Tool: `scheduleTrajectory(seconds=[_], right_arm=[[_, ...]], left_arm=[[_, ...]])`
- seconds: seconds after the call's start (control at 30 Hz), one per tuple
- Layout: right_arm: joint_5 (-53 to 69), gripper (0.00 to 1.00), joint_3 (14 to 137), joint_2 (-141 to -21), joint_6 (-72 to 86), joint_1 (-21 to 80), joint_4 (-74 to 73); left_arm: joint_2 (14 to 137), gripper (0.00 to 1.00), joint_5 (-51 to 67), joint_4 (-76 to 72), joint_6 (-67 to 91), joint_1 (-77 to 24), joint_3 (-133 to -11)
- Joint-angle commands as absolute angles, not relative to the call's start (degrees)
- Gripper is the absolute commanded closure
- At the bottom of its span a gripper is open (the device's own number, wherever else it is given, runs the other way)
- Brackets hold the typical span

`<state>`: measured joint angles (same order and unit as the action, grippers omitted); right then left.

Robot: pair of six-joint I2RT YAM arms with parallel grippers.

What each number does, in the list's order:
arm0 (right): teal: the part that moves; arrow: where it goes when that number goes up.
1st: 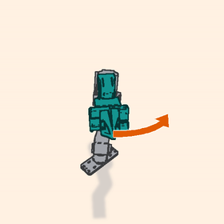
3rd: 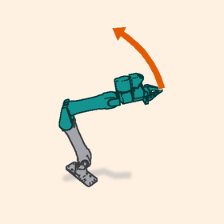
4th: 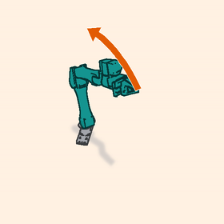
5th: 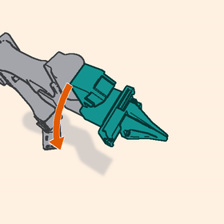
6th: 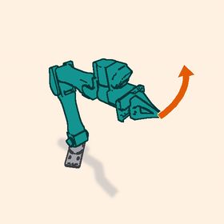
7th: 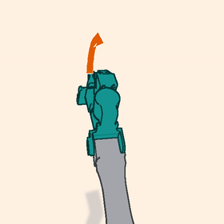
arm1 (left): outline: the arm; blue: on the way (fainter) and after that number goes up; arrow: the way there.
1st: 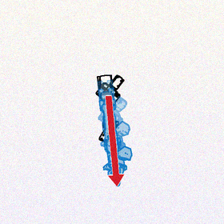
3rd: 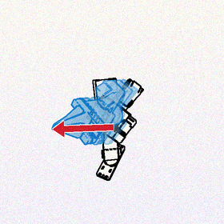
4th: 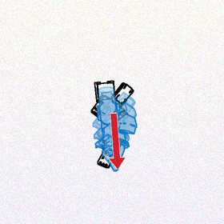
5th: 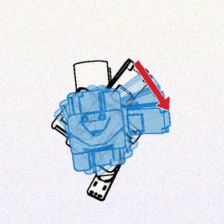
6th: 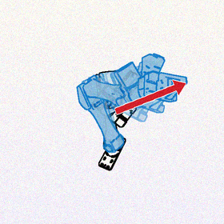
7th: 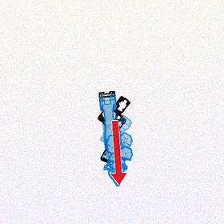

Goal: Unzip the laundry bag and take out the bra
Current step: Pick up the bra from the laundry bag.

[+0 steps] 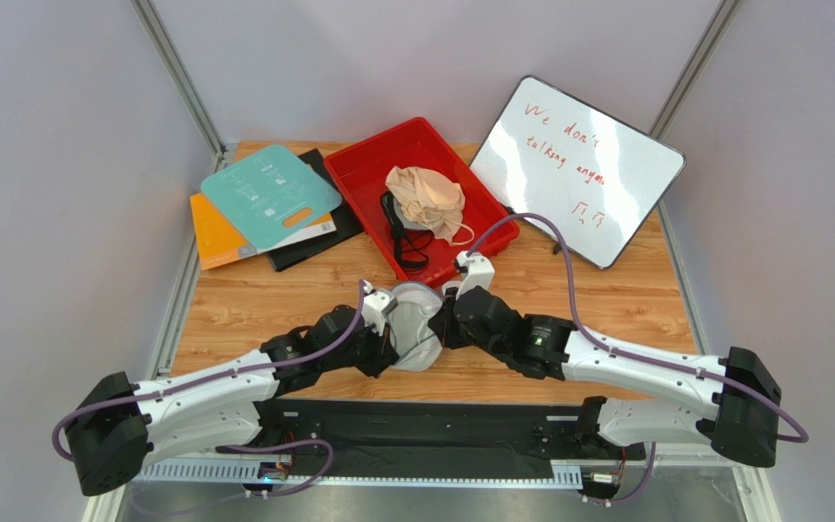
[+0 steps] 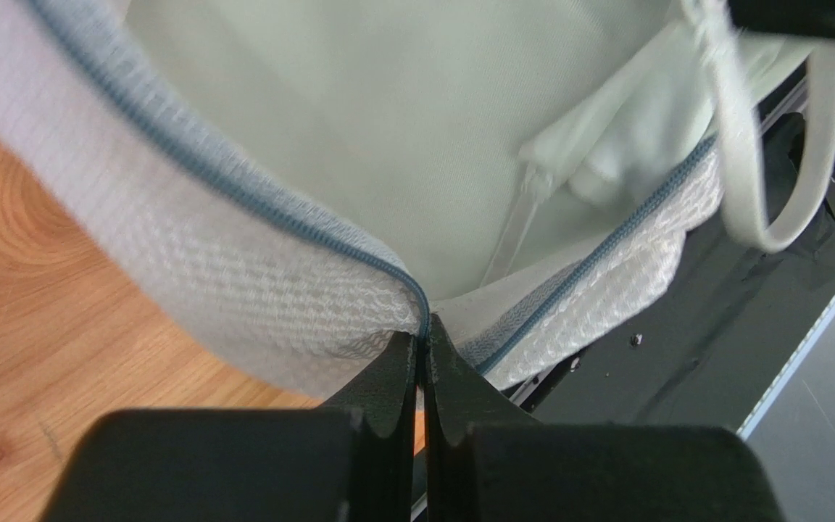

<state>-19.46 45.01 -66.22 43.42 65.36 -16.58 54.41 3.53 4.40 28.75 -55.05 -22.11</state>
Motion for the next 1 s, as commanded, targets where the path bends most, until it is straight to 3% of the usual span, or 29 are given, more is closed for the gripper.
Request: scheduleTrajectory(seconds=[0.0,0.97], right_arm=[[-22.9,1.0,44.3,-61.3,41.4,63.0,-18.4],[-9.8,1.0,39.5,-39.9,36.8,42.7,-26.2]], left_arm=[[52.5,1.0,0.8,8.7,26.5,-55.1,-21.5],[48.6,1.0,-7.1,16.2,29.3,-55.2,-21.4]])
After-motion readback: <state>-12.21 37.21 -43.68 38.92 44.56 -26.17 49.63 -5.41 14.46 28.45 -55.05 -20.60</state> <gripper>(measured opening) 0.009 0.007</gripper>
